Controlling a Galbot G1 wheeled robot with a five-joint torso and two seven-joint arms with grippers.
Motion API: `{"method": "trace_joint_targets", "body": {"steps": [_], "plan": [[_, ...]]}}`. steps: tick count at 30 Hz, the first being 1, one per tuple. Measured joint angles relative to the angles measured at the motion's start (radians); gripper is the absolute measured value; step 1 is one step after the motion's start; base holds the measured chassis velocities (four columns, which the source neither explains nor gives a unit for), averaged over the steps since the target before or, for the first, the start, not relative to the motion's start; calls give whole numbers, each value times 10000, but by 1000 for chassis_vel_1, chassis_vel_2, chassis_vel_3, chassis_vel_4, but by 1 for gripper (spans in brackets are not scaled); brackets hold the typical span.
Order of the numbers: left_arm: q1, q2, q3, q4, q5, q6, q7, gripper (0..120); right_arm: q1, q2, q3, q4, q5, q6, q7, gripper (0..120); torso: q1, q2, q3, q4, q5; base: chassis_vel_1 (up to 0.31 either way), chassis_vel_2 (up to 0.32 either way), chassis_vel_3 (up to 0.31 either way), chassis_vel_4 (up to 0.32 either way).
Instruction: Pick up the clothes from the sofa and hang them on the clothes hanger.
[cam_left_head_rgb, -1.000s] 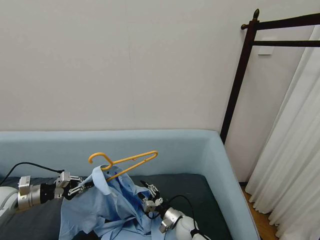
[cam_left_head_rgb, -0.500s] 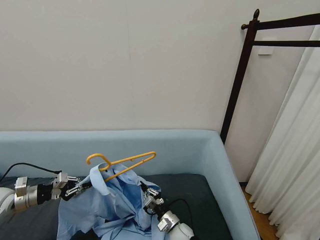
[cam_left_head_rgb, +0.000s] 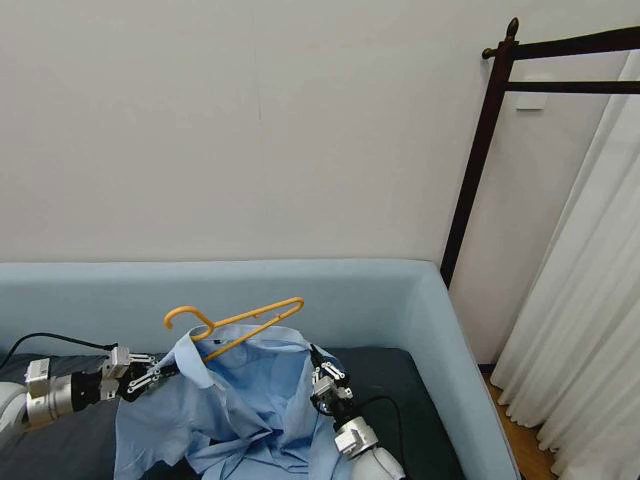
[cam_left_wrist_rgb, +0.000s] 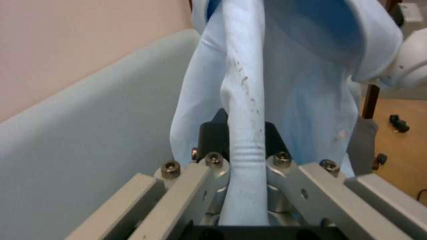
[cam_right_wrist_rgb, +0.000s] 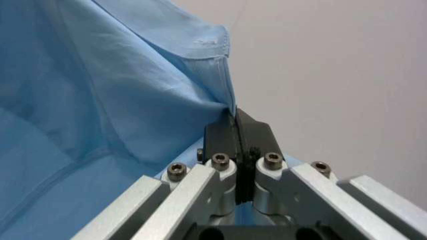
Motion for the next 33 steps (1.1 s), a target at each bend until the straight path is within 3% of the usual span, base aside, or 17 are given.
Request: {"method": "trace_joint_targets", "body": {"steps": [6, 21, 28, 33], "plan": [[-56, -30, 63, -164, -247, -50, 312, 2, 453, -210, 203, 360, 809, -131, -423, 0, 0, 0, 0, 0, 0, 0, 0, 0, 0], [-636, -17, 433, -357, 1103, -13, -262, 2, 713, -900, 861, 2265, 1355, 61, -1157, 0, 1, -1, 0, -1, 0, 0, 0, 0, 0], [-657, -159, 448, -456, 1622, 13, -1090, 2, 208, -1040, 665, 2985, 1608, 1406, -2424, 0, 0, -1, 0, 0, -1, 0, 0, 0, 0], [-314, -484, 451, -1031, 1946, 119, -1642, 2, 12, -998, -101, 3068, 2296, 2338, -3616, 0, 0, -1, 0, 0, -2, 0, 0, 0, 0]]}}
